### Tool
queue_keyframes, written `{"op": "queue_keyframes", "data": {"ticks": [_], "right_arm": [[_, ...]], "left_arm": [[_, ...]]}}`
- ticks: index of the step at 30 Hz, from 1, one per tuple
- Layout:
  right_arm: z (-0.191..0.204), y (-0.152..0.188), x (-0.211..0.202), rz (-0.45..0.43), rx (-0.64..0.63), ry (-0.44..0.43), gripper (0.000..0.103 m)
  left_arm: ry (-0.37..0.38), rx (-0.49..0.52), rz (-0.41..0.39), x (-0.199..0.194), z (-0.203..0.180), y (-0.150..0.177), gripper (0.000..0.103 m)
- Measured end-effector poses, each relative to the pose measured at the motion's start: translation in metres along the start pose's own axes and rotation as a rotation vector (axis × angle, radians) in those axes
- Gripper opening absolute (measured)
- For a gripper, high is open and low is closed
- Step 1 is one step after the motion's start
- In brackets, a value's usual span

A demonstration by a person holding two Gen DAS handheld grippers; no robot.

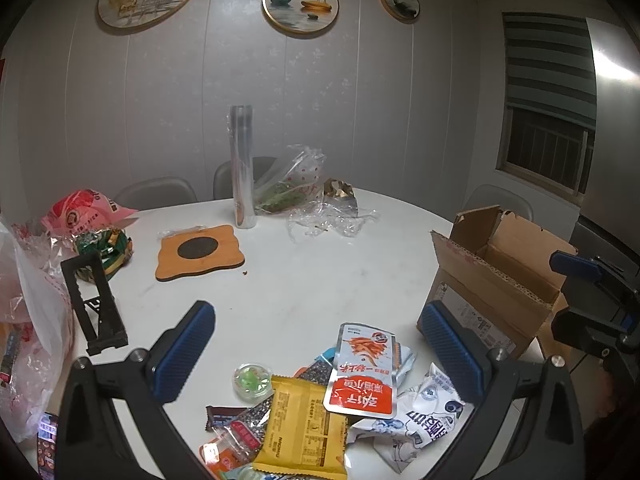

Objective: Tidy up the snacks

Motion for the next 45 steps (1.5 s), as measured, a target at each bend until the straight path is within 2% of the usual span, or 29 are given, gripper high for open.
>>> {"op": "queue_keyframes", "data": {"ticks": [33,40,45], "right_arm": [[-0.0008,0.0031,-0.0005,0.004,0.033,-0.018,0.103],[-0.0009,0.0047,-0.0019,-0.002,0.026,-0.007,0.103],[0.0062,0.0051,-0.0056,-0.024,-0.021,0.032,0.103]], "left_arm": [[0.003,0.0,0.001,-0.0022,0.0003,0.0006,0.102],[0.011,-0.007,-0.004,-0.0031,0.0007,0.0009,0.102],[0.011,-0.007,-0.02,-0.0102,0.0057,0.0033,0.102]]}}
Point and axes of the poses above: each gripper's, at about its wrist camera, not at the fingertips, and x roughly the way its jaws point, z to its left, y to its underside, the point moved 7 cm from there along x, roughly the way its jaws point, and after that the axes turned 8 degrees about x, right-handed, at the moved point
